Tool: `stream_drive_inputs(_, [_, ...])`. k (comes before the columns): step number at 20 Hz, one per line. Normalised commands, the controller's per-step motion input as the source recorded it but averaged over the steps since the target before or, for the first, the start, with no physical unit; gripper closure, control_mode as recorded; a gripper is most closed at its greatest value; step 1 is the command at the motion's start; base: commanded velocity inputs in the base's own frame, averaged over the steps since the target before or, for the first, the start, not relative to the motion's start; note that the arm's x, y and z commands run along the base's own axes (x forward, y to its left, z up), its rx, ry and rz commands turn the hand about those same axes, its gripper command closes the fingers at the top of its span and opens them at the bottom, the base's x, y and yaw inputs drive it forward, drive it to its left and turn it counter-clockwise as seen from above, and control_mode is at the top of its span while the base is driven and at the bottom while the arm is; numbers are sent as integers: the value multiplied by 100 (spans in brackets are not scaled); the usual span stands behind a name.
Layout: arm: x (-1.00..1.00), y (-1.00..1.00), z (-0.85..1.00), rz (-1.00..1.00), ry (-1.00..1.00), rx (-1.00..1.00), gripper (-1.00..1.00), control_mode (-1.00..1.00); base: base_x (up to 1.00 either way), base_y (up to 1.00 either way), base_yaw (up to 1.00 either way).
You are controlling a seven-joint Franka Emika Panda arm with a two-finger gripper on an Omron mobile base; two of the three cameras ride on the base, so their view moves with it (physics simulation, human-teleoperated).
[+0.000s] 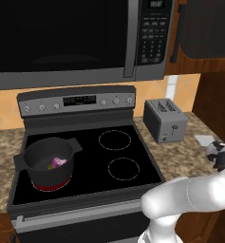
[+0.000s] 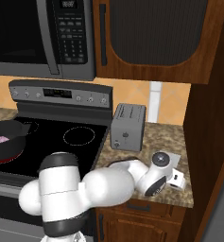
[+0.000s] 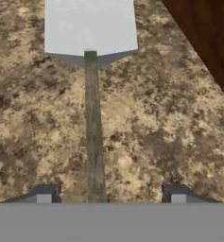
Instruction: Put the lime and onion in the pot. Retrieve the spatula and lightly stir the vegetables in the pot.
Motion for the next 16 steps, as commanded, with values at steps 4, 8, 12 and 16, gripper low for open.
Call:
stream_drive_inputs(4, [17,0,0,0,0,0,100,-100,0,0,0])
stream_drive_inputs(8, [18,0,1,0,0,0,100,-100,0,0,0])
stream_drive_inputs(12, [-14,2,27,0,-1,2,100,-100,0,0,0])
stream_drive_inputs(16, [-62,47,91,1,-12,7,100,-100,0,0,0])
